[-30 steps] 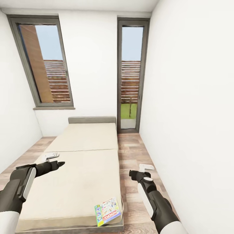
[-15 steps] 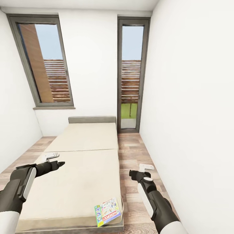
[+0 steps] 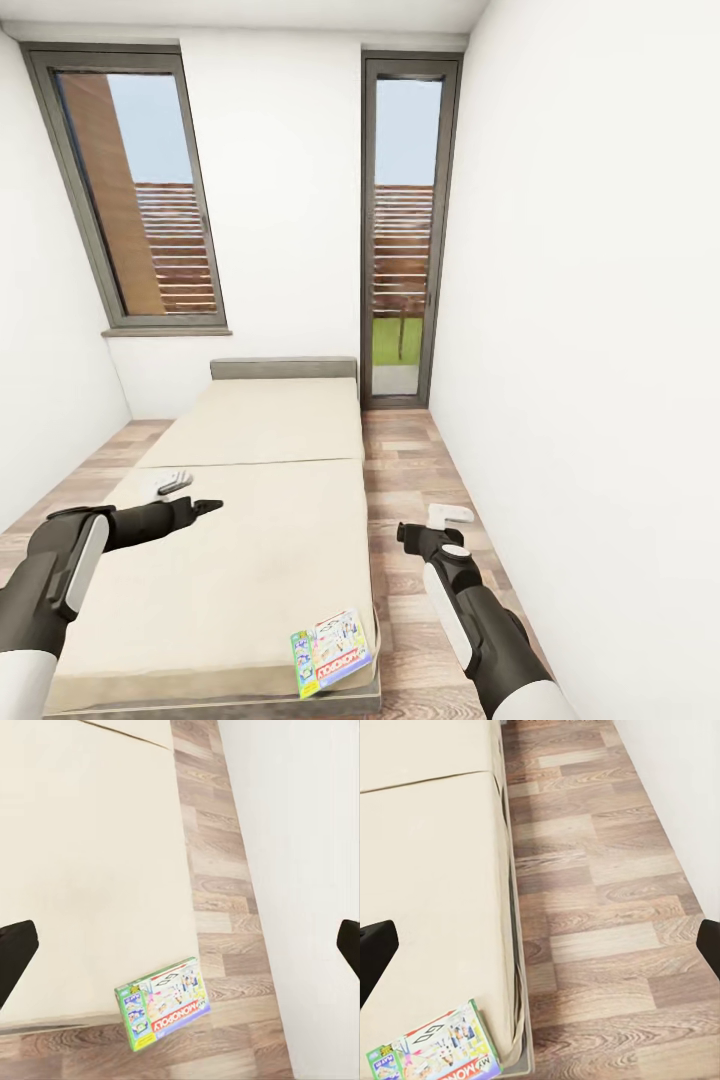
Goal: Put all the toys in the child's room - the three board games (two on the bed and one on the table), the two jigsaw puzzles on the table, and the tennis ball on the table - inside the toy box on the table in the child's room.
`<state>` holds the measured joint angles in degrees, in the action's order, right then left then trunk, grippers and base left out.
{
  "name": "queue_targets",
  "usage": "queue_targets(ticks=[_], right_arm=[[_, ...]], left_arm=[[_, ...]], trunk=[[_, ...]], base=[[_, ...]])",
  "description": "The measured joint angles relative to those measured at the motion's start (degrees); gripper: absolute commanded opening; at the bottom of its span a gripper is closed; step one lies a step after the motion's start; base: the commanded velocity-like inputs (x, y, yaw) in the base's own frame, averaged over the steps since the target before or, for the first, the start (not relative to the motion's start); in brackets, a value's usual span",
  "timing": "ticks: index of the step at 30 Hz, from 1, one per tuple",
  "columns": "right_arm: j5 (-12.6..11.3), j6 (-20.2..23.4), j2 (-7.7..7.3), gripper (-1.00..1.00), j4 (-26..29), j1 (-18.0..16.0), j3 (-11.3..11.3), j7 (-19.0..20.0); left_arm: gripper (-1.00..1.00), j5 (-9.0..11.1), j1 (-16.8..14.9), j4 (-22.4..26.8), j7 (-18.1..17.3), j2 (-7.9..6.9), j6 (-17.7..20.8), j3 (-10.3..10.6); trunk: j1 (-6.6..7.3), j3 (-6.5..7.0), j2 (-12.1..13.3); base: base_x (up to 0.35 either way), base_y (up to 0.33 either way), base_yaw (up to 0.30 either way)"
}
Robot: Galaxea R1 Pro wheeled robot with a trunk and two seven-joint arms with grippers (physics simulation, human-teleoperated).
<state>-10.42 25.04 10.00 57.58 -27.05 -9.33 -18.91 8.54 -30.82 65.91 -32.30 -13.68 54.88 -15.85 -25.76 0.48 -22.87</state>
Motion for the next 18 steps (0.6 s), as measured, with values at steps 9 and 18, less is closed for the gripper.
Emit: queue_targets(ticks=[9, 18], right_arm=[[0.0, 0.0, 0.00, 1.00, 0.1, 0.0, 0.0, 0.1], [0.0, 0.1, 0.00, 1.00, 0.2, 0.0, 0.0, 1.2]], left_arm=[[1.00, 0.4, 0.0, -0.2, -1.9, -0.04, 0.9, -0.1], [1.00, 0.6, 0.0, -0.3, -2.1, -0.03, 1.4, -0.1]], trunk=[[0.00, 0.00, 0.0], [-1.31, -1.04, -2.4]], base=[[0.000, 0.000, 0.000], [0.000, 0.000, 0.000]])
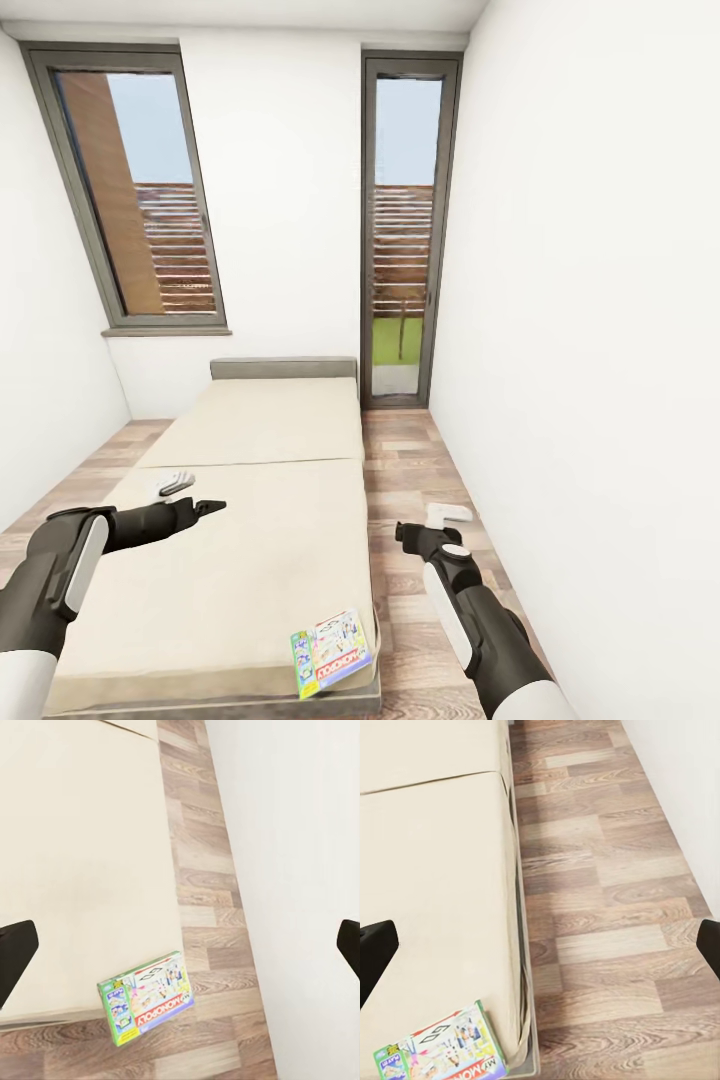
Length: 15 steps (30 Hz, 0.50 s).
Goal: Put all the toys in the child's room - the three board games (two on the bed and one on the table), the two jigsaw puzzles on the table, and the tennis ball on the table - inside the toy box on the table in the child's room.
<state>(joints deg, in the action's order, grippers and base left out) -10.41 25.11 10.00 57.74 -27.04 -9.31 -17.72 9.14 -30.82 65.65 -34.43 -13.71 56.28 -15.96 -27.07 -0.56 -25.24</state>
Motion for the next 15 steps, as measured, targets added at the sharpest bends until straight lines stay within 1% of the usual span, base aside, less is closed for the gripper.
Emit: queue_targets(ticks=[5, 9, 10, 14, 15], right_arm=[[0.0, 0.1, 0.00, 1.00, 0.0, 0.0, 0.1, 2.6], [0.0, 0.2, 0.00, 1.00, 0.0, 0.0, 0.4, 5.5], [-0.1, 0.2, 0.00, 1.00, 0.0, 0.0, 0.5, 6.8], [-0.3, 0.3, 0.00, 1.00, 0.2, 0.1, 0.7, 9.4], [-1.0, 0.4, 0.00, 1.00, 0.6, 0.2, 0.9, 10.8]], left_arm=[[1.00, 0.1, 0.0, -0.2, 0.1, 0.07, 0.1, 0.0], [1.00, 0.2, 0.0, -1.7, 0.0, 0.06, 0.0, -0.4], [1.00, 0.2, 0.0, -2.7, 0.0, 0.04, 0.0, -1.1], [1.00, 0.3, 0.0, -5.3, -0.2, 0.01, 0.0, -3.3], [1.00, 0.2, -0.1, -6.8, -0.2, 0.01, 0.0, -4.6]], trunk=[[-1.09, -0.83, -2.0], [-1.97, -1.55, -3.6], [-2.19, -1.73, -4.0], [-3.07, -2.45, -5.6], [-3.29, -2.63, -6.0]], base=[[0.000, 0.000, 0.000], [0.000, 0.000, 0.000], [0.000, 0.000, 0.000], [0.000, 0.000, 0.000], [0.000, 0.000, 0.000]])
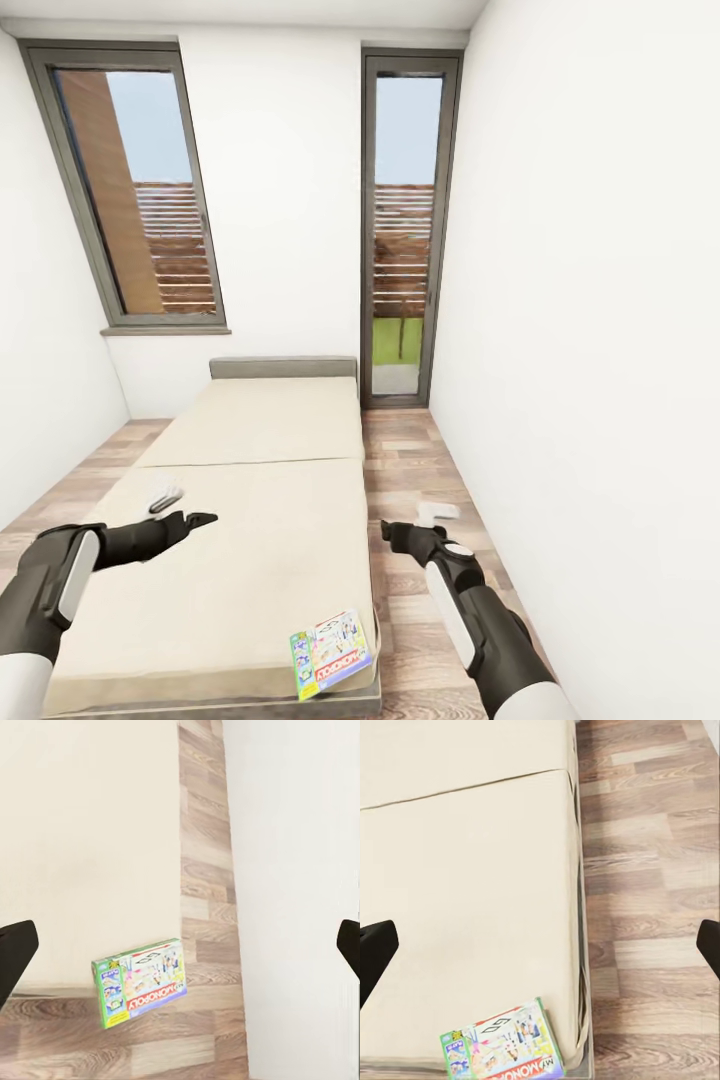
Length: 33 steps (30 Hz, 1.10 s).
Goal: Put all the toys in the child's room - the three board games (two on the bed and one on the table), the two jigsaw puzzles on the table, and the tennis ball on the table - inside the toy box on the table in the child's room.
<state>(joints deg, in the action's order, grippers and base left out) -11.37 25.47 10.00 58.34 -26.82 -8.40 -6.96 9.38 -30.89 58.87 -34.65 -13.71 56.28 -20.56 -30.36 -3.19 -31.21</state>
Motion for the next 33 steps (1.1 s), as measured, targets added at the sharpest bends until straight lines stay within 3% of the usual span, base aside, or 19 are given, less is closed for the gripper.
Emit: queue_targets(ticks=[7, 8, 12, 19, 33], right_arm=[[-5.1, 0.0, 0.00, 1.00, 3.2, 0.6, 0.5, 4.6], [-6.7, 0.1, 0.00, 1.00, 4.3, 0.7, 0.5, 5.5], [-9.2, 0.1, -0.01, 1.00, 6.2, 0.7, 0.5, 6.6], [-10.1, 0.0, -0.01, 1.00, 7.0, 0.7, 0.5, 7.0], [-10.3, -0.2, -0.01, 1.00, 7.2, 0.7, 0.6, 6.8]], left_arm=[[1.00, 0.1, -0.1, -5.6, -0.1, -0.12, -0.1, -3.3], [1.00, 0.1, -0.1, -7.1, -0.1, -0.36, -0.2, -3.7], [1.00, 0.1, -0.2, -10.3, -0.1, -1.43, -0.2, -4.1], [1.00, 0.2, -0.2, -12.8, -0.8, -2.10, -0.1, -4.3], [1.00, 0.3, -0.2, -13.3, -1.4, -1.92, 0.1, -4.3]], trunk=[[-1.54, -1.26, -2.8], [-1.76, -1.44, -3.2], [-2.64, -2.17, -4.8], [-4.18, -3.43, -7.6], [-7.26, -5.95, -13.3]], base=[[0.000, 0.000, 0.000], [0.000, 0.000, 0.000], [0.000, 0.000, 0.000], [0.000, 0.000, 0.000], [0.000, 0.000, 0.000]])
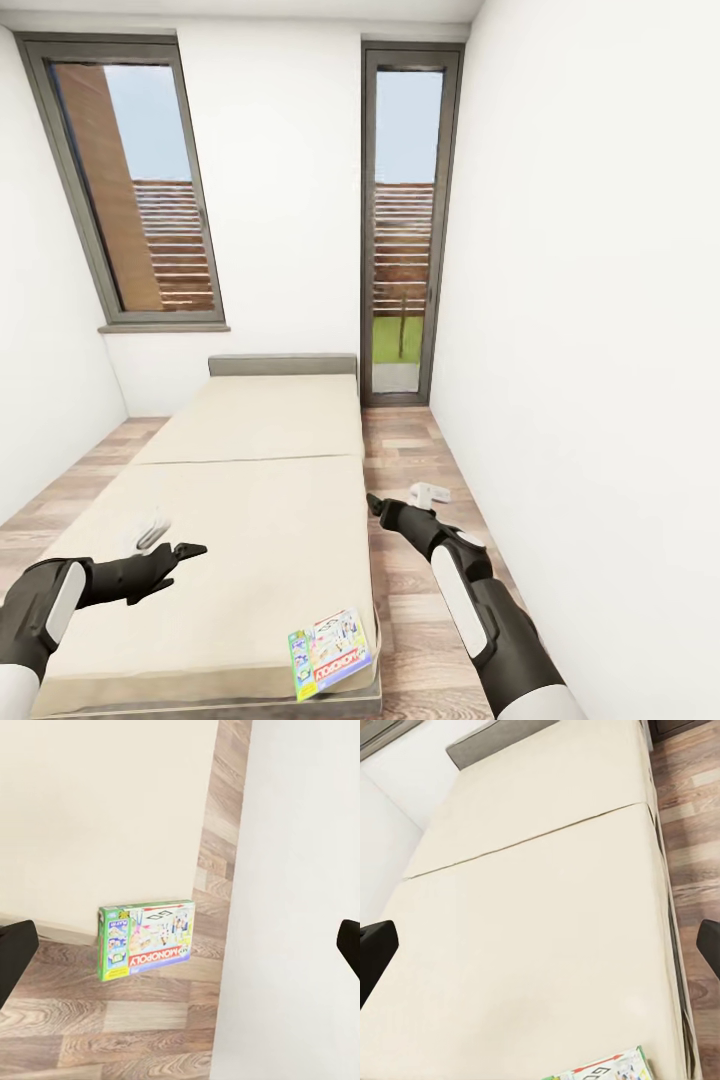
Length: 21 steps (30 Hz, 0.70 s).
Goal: Put all the toys in the child's room - the three board games (two on the bed and one on the table), the two jigsaw puzzles on the table, and the tennis ball on the table - inside the toy box on the table in the child's room.
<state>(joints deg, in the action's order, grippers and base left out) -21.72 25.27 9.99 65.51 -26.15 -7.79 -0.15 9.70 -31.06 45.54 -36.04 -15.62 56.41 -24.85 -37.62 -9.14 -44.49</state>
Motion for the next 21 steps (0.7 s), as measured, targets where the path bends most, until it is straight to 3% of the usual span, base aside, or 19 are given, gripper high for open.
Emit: queue_targets(ticks=[21], right_arm=[[-0.1, -0.2, 0.00, 1.00, -0.3, 0.0, 0.0, -0.1]], left_arm=[[1.00, 1.8, -0.1, 0.0, 0.1, 0.12, 0.9, -0.1]], trunk=[[-4.62, -3.78, -8.4]], base=[[-0.007, 0.000, 0.000]])
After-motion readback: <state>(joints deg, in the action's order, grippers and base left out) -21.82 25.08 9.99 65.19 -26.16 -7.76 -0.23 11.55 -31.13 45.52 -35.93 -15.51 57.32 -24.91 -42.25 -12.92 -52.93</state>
